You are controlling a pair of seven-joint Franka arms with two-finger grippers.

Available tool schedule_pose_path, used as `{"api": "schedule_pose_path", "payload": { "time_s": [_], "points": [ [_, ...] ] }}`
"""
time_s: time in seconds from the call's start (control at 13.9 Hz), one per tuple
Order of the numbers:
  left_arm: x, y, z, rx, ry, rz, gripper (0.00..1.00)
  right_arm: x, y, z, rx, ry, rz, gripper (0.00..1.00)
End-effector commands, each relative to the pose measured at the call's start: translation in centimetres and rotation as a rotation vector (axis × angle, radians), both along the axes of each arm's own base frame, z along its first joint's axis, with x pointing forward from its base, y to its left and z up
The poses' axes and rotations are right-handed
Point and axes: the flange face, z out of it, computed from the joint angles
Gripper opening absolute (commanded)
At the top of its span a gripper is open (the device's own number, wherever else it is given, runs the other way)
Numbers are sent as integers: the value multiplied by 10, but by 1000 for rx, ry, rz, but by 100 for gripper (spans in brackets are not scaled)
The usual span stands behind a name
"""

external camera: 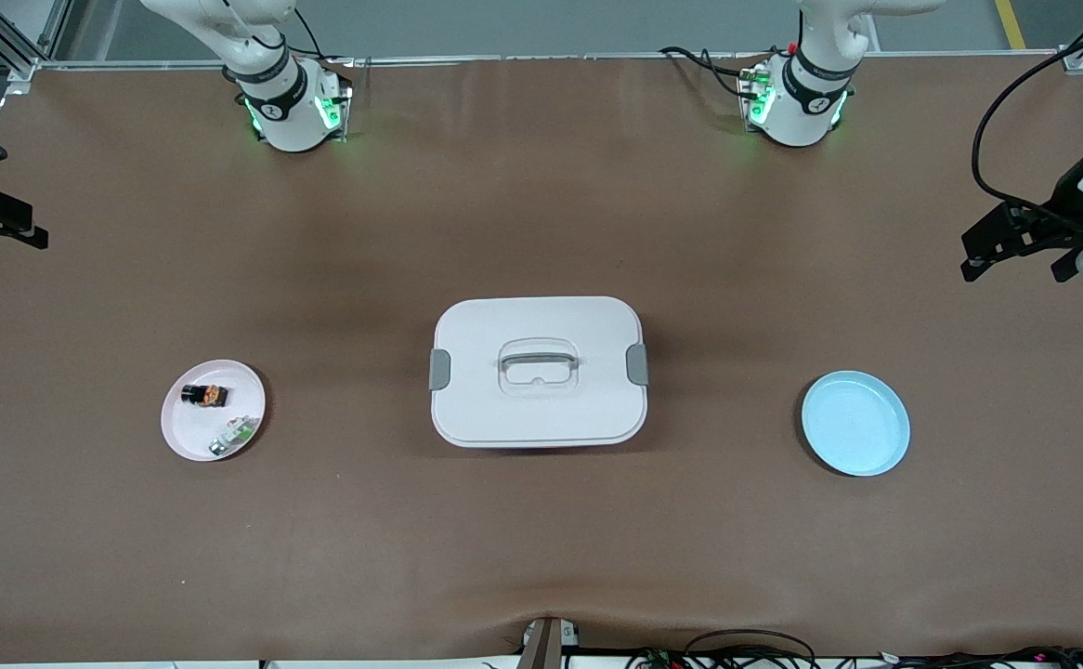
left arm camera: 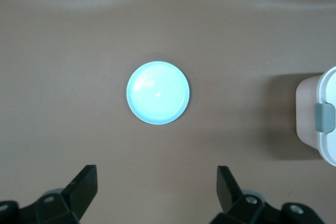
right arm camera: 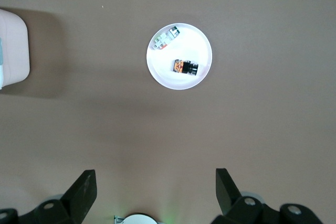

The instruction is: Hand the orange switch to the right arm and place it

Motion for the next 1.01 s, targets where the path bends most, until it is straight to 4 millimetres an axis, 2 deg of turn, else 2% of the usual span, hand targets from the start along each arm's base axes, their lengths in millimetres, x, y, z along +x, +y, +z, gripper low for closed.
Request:
{"api": "schedule_pose_path", "payload": {
  "time_s": [0.0,0.22,0.65,0.86,0.94],
  "points": [
    [1,-2,6,-2,1,3,100,-15,-2,3,-6,-24,-28,100],
    [1,0,6,-5,0,4,100,-15,7,4,-14,-30,-137,100],
    [-1,5,6,-10,14,9,100,-15,10,14,-19,-52,-145,100],
    [-5,5,3,-8,46,16,100,-21,-9,20,76,-67,-194,100],
    [-5,4,3,-8,47,14,100,-21,-9,20,71,-64,-193,100]
  ]
}}
